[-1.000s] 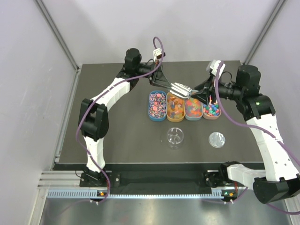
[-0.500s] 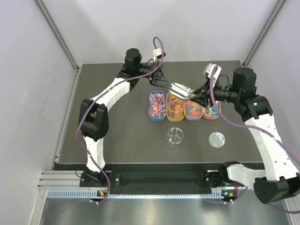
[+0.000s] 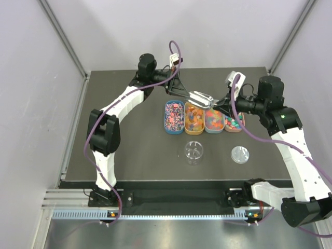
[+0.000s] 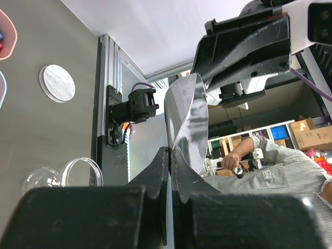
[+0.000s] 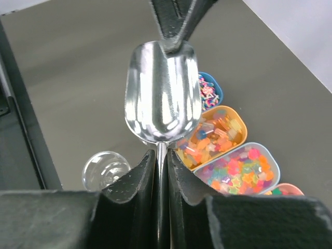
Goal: Pack the candies
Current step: Scoop the fake candies from the storage box.
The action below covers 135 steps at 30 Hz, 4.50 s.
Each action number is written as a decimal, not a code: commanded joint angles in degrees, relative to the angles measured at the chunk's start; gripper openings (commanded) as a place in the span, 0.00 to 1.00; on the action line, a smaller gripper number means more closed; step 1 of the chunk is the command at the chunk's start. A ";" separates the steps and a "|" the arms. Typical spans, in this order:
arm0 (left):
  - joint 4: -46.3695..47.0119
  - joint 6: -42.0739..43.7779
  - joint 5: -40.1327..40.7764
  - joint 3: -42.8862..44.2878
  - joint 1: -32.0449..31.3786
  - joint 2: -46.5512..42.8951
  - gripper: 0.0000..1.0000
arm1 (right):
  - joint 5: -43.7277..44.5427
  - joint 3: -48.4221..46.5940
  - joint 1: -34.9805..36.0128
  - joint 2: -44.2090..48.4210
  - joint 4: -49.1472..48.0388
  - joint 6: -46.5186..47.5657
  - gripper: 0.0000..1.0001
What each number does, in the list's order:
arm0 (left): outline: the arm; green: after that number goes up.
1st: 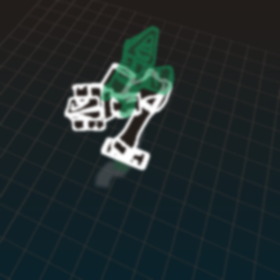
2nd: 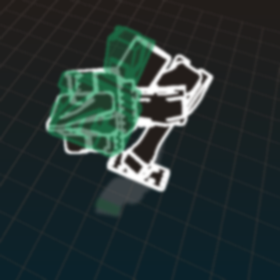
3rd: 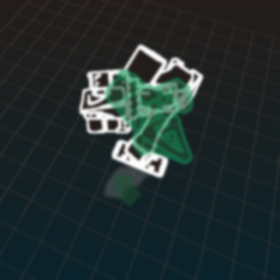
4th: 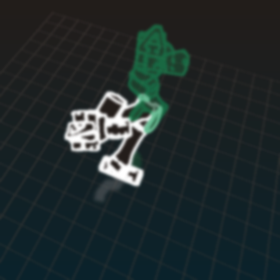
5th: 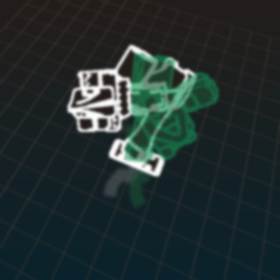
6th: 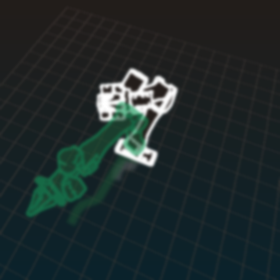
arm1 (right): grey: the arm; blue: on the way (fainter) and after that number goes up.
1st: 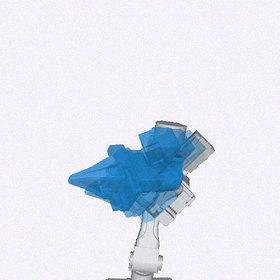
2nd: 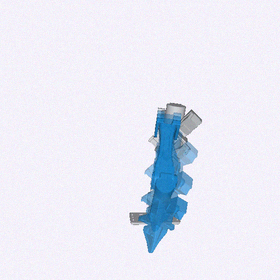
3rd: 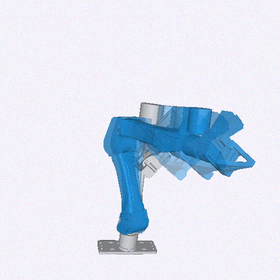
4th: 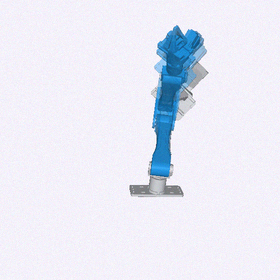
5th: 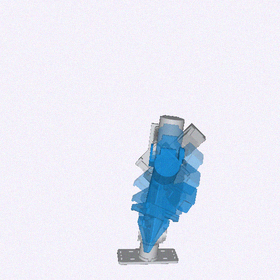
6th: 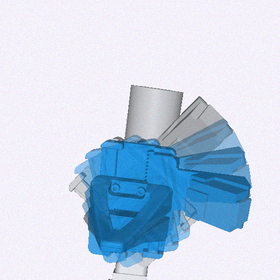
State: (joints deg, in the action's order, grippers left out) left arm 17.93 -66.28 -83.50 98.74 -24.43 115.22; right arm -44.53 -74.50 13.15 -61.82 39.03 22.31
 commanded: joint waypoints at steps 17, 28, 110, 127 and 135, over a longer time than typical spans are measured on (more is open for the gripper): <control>4.92 2.73 -1.75 1.36 2.88 -0.35 0.79 | 12.88 -2.50 -0.92 1.09 8.08 4.86 0.00; -29.62 27.92 12.03 5.58 10.01 -2.28 0.99 | 35.03 6.91 -15.14 2.06 11.24 -12.01 0.00; -53.62 59.07 47.65 5.85 8.52 -5.53 0.99 | 35.22 18.16 -8.14 -23.69 5.28 -21.78 0.00; -52.65 58.64 47.29 4.09 7.20 -6.94 0.99 | 36.88 4.89 -10.07 -27.74 6.06 -21.87 0.00; -52.39 59.07 47.56 3.92 7.02 -6.94 0.99 | 38.73 11.29 -11.21 -26.34 4.57 -20.37 0.00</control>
State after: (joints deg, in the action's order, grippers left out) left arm -36.53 -8.38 -35.51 102.80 -17.30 111.55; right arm -6.35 -65.95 2.63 -90.00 45.17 0.95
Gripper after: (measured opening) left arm 0.986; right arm 0.120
